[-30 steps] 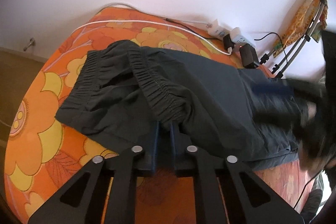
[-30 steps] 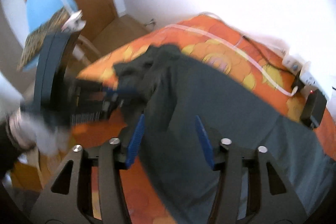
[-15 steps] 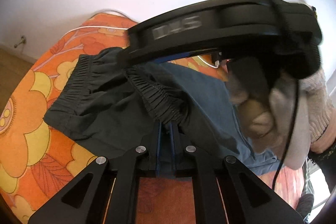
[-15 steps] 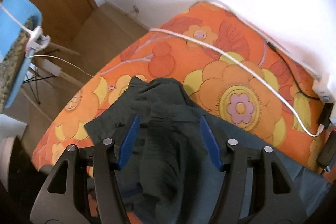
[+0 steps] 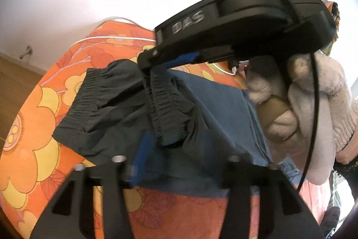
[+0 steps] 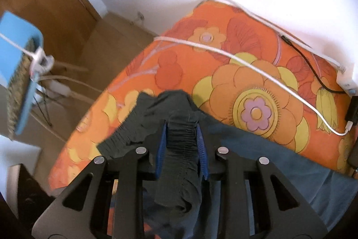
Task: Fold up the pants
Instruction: 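Close the right gripper on the cuffs beside the left gripper while the left holds them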
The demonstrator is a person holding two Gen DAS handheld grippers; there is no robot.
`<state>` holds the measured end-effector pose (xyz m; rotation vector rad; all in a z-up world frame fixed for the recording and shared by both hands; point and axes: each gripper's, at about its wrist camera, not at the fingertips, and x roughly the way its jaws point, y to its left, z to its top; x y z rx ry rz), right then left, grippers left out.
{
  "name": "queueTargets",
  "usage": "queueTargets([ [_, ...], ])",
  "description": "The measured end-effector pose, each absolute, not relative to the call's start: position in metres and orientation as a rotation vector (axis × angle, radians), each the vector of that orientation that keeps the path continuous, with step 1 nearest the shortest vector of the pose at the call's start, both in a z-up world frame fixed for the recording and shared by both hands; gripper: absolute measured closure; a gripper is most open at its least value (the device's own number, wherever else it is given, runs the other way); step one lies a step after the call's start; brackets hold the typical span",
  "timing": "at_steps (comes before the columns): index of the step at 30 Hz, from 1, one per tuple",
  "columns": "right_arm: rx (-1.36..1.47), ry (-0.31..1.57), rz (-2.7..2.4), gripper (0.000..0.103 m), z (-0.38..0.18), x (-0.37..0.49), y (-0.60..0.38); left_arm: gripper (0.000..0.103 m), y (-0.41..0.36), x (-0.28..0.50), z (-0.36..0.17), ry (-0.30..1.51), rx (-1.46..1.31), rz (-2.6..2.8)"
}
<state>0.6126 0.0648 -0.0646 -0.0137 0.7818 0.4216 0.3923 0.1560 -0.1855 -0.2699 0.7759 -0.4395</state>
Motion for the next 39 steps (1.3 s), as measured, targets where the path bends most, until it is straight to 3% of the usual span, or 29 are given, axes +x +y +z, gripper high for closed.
queueTargets([
  [10, 0.132, 0.740, 0.476, 0.076, -0.057, 0.607, 0.029, 0.050, 0.155, 0.430, -0.201, 0.829, -0.346, -0.425],
  [11, 0.135, 0.740, 0.476, 0.076, -0.057, 0.607, 0.028, 0.054, 0.156, 0.430, -0.204, 0.825, -0.373, -0.424],
  [14, 0.148, 0.743, 0.479, 0.076, -0.057, 0.607, 0.027, 0.089, 0.153, 0.432, -0.210, 0.826, -0.388, -0.433],
  [17, 0.142, 0.741, 0.478, 0.076, -0.056, 0.605, 0.029, 0.096, 0.154, 0.428, -0.207, 0.796, -0.361, -0.427],
  [31, 0.114, 0.700, 0.536, 0.077, -0.038, 0.592, 0.084, 0.098, 0.214, 0.384, -0.186, 0.712, -0.364, -0.351],
  [39, 0.114, 0.745, 0.545, 0.077, -0.053, 0.615, 0.122, 0.098, 0.236, 0.389, -0.198, 0.768, -0.380, -0.301],
])
